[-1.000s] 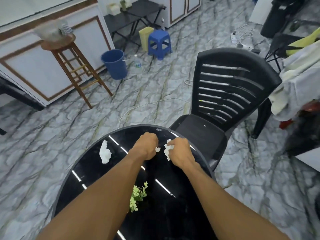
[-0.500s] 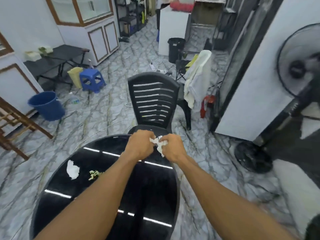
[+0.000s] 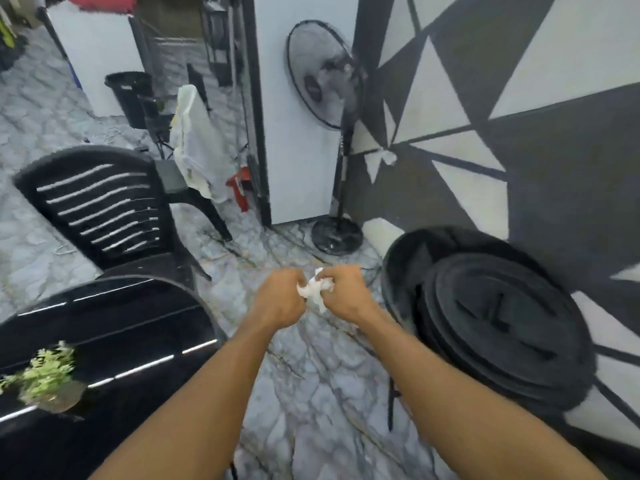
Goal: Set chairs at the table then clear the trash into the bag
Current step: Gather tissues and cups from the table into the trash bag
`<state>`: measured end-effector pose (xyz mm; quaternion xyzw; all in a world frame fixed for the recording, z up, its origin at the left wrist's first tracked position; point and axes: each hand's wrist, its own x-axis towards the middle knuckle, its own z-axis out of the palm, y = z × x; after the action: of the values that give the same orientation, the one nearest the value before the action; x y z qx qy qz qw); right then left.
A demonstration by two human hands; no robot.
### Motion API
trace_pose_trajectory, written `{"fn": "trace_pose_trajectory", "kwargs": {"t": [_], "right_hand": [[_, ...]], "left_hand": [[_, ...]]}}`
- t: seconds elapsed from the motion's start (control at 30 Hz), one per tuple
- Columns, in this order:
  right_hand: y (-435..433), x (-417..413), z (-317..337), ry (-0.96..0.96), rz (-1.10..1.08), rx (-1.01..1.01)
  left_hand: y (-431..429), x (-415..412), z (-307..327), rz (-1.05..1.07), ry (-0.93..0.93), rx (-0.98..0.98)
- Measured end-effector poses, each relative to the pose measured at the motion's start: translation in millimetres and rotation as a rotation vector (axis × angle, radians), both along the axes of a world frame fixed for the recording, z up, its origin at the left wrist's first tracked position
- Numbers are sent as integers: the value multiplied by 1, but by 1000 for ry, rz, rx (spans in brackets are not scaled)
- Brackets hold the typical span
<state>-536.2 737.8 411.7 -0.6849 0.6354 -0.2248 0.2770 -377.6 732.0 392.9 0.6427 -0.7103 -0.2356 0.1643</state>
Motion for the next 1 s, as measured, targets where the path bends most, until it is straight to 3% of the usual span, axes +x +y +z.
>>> {"fn": "trace_pose_trajectory", "kwargs": {"t": [0.3, 0.57, 0.77, 1.0], "right_hand": [[143, -275, -13, 35, -488, 59], [297, -469, -55, -19, -811, 141], [393, -569, -95, -56, -1034, 183], [465, -631, -141, -76, -1213, 249]], "left_hand": [[62, -291, -26, -501, 152, 86], [173, -523, -52, -809, 78, 128], [256, -640, -85, -975, 40, 165], [316, -719, -128, -1087, -26, 175]]}}
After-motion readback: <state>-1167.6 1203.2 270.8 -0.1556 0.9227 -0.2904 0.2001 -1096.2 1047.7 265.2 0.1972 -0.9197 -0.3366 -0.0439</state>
